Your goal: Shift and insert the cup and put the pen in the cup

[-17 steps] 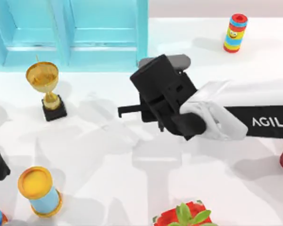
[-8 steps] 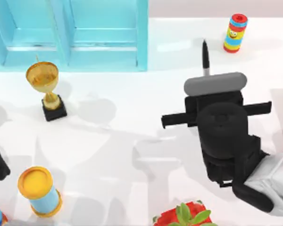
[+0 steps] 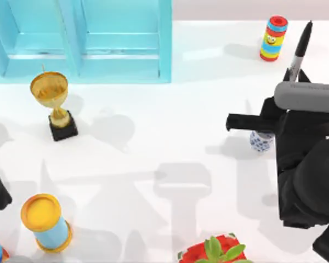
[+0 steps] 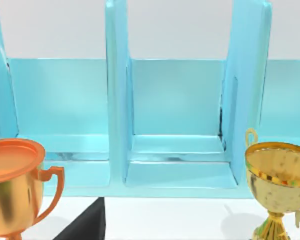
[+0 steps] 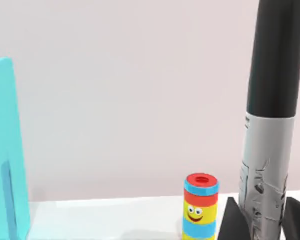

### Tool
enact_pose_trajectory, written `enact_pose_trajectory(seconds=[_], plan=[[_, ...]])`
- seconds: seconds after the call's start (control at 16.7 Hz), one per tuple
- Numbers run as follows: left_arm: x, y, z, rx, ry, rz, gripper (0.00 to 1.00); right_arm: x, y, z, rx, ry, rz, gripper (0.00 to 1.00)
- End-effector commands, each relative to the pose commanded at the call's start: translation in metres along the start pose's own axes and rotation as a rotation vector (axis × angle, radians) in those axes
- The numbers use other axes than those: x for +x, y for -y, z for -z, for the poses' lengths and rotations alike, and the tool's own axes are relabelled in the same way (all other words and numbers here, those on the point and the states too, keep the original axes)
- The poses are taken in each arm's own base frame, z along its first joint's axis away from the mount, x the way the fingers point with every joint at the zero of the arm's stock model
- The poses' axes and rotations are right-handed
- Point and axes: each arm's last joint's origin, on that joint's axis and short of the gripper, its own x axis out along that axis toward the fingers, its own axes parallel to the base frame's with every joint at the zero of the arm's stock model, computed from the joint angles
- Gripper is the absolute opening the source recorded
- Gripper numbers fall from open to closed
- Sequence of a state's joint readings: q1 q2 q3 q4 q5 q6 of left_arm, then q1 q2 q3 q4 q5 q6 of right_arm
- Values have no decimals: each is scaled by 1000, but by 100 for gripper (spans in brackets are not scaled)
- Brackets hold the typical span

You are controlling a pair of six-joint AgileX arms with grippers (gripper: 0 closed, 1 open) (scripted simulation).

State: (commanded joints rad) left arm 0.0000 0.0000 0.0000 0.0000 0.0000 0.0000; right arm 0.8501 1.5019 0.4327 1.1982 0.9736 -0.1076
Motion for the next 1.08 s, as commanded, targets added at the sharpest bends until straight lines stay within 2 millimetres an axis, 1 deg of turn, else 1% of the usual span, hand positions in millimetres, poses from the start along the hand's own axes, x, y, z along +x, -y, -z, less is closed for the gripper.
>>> enact_pose_trajectory(seconds=[0.3, 0.48, 0.66, 0.84, 0.9, 1.08], plan=[[0, 0, 0, 0, 0, 0, 100, -1, 2, -2, 8, 9, 4, 0], [0, 0, 0, 0, 0, 0, 100, 3, 1, 0, 9, 7, 2, 0], [0, 0, 0, 0, 0, 0, 100, 18, -1, 11, -5, -1, -7, 0], [0, 0, 0, 0, 0, 0, 100, 37, 1, 16, 4, 5, 3, 0], [0, 0, 0, 0, 0, 0, 100, 40, 1, 17, 8, 8, 4, 0], [0, 0, 0, 0, 0, 0, 100, 40, 1, 17, 8, 9, 4, 0]])
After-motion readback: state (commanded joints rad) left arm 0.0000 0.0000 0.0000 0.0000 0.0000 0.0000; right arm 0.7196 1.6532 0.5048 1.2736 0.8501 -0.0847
